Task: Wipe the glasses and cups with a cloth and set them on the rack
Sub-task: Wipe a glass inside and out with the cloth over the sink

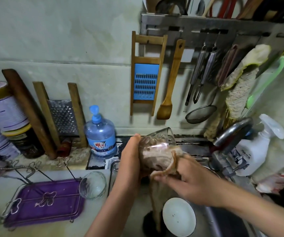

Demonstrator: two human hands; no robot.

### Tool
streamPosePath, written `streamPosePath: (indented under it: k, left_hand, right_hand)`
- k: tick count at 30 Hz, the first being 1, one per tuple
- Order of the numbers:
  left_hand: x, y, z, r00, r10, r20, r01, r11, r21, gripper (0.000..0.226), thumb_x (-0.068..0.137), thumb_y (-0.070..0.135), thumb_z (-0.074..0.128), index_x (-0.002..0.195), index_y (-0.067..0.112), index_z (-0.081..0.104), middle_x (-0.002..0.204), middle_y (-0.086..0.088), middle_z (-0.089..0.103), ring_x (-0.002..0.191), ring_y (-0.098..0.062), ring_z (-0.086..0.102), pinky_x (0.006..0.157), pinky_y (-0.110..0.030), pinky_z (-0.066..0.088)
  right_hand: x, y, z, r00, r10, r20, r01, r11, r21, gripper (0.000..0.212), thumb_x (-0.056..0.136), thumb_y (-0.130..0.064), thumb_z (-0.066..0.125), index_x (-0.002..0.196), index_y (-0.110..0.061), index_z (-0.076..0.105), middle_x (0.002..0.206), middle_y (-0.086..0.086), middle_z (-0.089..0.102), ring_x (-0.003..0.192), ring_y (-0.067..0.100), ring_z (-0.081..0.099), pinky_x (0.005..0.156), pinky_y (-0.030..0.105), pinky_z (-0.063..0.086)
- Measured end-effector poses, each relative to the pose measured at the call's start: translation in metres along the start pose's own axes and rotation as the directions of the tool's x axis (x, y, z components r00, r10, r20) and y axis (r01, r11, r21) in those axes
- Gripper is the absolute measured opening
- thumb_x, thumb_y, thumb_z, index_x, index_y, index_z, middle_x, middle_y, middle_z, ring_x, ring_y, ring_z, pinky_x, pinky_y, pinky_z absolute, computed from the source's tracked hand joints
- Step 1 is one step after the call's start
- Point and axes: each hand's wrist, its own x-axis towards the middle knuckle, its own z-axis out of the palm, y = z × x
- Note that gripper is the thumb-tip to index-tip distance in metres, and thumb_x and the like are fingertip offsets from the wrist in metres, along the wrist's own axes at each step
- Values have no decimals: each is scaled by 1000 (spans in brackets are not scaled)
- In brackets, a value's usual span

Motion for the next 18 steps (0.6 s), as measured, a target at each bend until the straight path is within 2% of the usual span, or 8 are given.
streamPosePath:
  k: [2, 4, 5, 8, 11, 13, 16, 18]
  left_hand:
    - [1, -1, -2, 994, 85, -68, -83, 996, 26, 45, 94, 39, 44, 76, 5, 67, 75, -17, 67, 71, -24, 64, 70, -34, 53]
    - [3, -1, -3, 971, 208, -117, -197, 975, 102, 55, 87, 47, 47, 92, -7, 58, 87, -33, 60, 81, -28, 60, 80, -47, 53]
    - [4, -2, -4, 961, 244, -133, -229, 967, 115, 61, 84, 51, 48, 96, -9, 55, 93, -36, 59, 84, -29, 58, 87, -55, 50]
    - [7, -7, -6, 944, 291, -153, -271, 952, 141, 56, 80, 58, 49, 83, 2, 51, 84, -19, 54, 82, -27, 51, 92, -65, 45]
    - [3, -10, -3, 916, 349, -199, -317, 932, 174, 33, 93, 42, 46, 68, 21, 45, 68, 4, 48, 70, -12, 45, 75, -46, 43]
    - [3, -13, -6, 902, 376, -214, -334, 919, 208, 33, 100, 28, 43, 68, 20, 43, 61, 13, 47, 63, -5, 43, 70, -38, 40]
    - [2, -5, -12, 971, 207, -115, -208, 978, 11, 42, 91, 40, 44, 79, 6, 65, 83, -21, 68, 81, -22, 62, 82, -48, 53]
    - [2, 4, -14, 997, 74, 5, -74, 997, -22, 55, 95, 33, 36, 63, 7, 72, 69, -18, 69, 68, -23, 69, 66, -31, 58]
  right_hand:
    - [7, -6, 3, 984, 178, 33, -179, 937, 300, 21, 95, -17, 58, 114, -13, 64, 115, -13, 65, 113, -3, 56, 98, 17, 42]
    - [13, -4, 2, 953, 301, 30, -275, 821, 500, 23, 94, -19, 56, 114, -11, 63, 115, 11, 68, 114, 25, 60, 98, 36, 49]
    - [16, -3, 2, 940, 341, -8, -277, 779, 563, 26, 93, -19, 55, 115, -7, 64, 116, 17, 67, 114, 31, 60, 98, 36, 49]
    - [24, -4, 6, 882, 460, -106, -253, 651, 715, 34, 89, -22, 59, 112, 3, 65, 109, 19, 70, 106, 30, 66, 94, 33, 53]
    - [29, -10, 10, 804, 557, -207, -177, 558, 811, 28, 82, -24, 65, 94, 1, 69, 93, 16, 74, 89, 25, 70, 85, 38, 56]
    - [27, -14, 13, 802, 548, -238, -162, 582, 797, 25, 78, -25, 65, 90, -3, 69, 87, 10, 75, 85, 20, 72, 78, 31, 57]
    - [18, -24, 9, 918, 384, -103, -219, 704, 675, 20, 75, -23, 72, 93, -17, 64, 83, -11, 74, 82, -2, 68, 73, 13, 51]
    - [13, -18, 5, 967, 252, 34, -246, 893, 378, 21, 82, -25, 75, 98, -25, 61, 93, -16, 70, 92, -9, 62, 84, 9, 46]
